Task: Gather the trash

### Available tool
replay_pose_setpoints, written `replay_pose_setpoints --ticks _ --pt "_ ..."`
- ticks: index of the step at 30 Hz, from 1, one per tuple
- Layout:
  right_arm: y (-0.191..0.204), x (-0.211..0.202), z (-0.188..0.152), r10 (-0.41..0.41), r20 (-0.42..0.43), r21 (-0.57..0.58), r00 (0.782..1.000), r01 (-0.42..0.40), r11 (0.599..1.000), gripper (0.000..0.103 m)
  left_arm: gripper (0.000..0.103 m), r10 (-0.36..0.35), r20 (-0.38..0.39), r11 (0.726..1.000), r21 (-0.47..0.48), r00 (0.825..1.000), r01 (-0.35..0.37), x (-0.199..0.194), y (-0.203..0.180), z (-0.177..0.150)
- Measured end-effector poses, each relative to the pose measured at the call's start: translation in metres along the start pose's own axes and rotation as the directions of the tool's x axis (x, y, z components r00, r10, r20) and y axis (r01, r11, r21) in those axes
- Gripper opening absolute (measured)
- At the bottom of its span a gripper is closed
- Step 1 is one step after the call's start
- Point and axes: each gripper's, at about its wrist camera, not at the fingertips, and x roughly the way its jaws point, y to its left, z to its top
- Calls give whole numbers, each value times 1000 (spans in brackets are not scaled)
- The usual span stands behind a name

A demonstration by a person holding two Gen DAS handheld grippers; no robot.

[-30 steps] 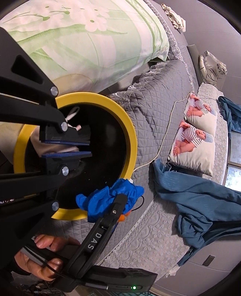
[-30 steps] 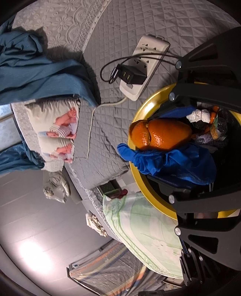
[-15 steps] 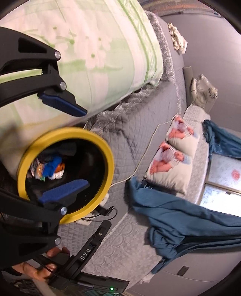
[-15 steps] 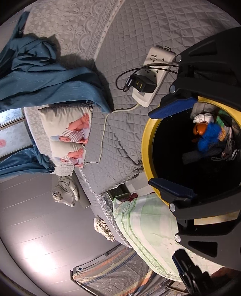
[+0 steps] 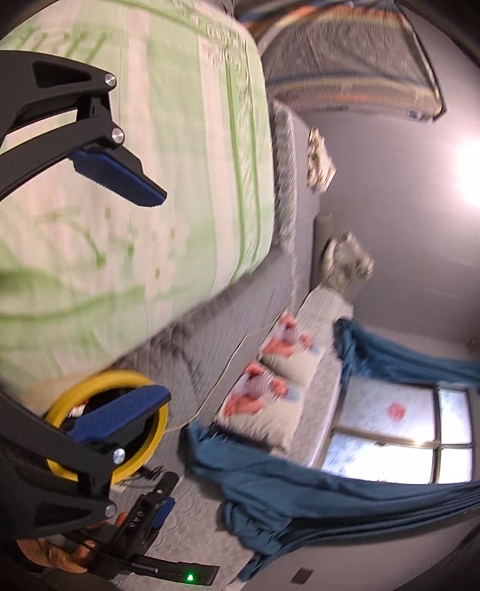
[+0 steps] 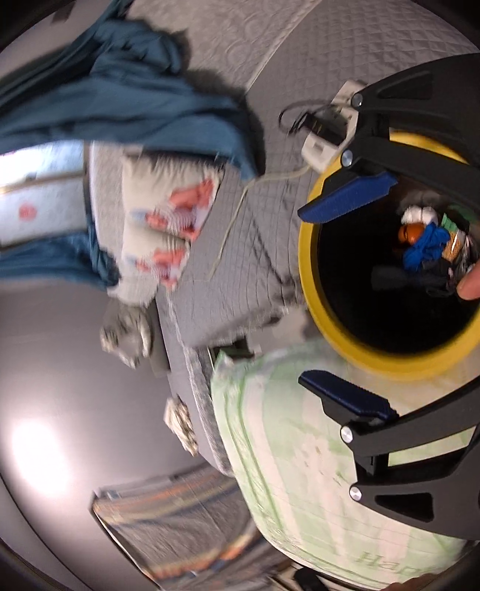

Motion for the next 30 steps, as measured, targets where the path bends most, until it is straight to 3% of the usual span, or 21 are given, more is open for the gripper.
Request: replay_pose_setpoints --ticks 3,14,19,25,30 --pt "31 -3 -1 55 14 -42 998 -54 998 92 95 54 37 998 -15 998 -54 -25 20 -4" --pt "118 -40 -14 224 98 -136 970 -210 968 94 95 208 109 971 -143 972 -191 -92 77 -16" --pt "134 -54 -18 246 112 -150 963 -229 962 94 95 264 178 954 -193 948 -230 -126 81 -18" --pt "141 -61 -13 222 112 -128 969 -208 970 95 95 287 247 954 -161 925 -253 -149 70 -14" --pt "145 -78 -16 207 182 -131 961 -185 974 95 95 302 272 952 -130 914 -276 -154 62 -17"
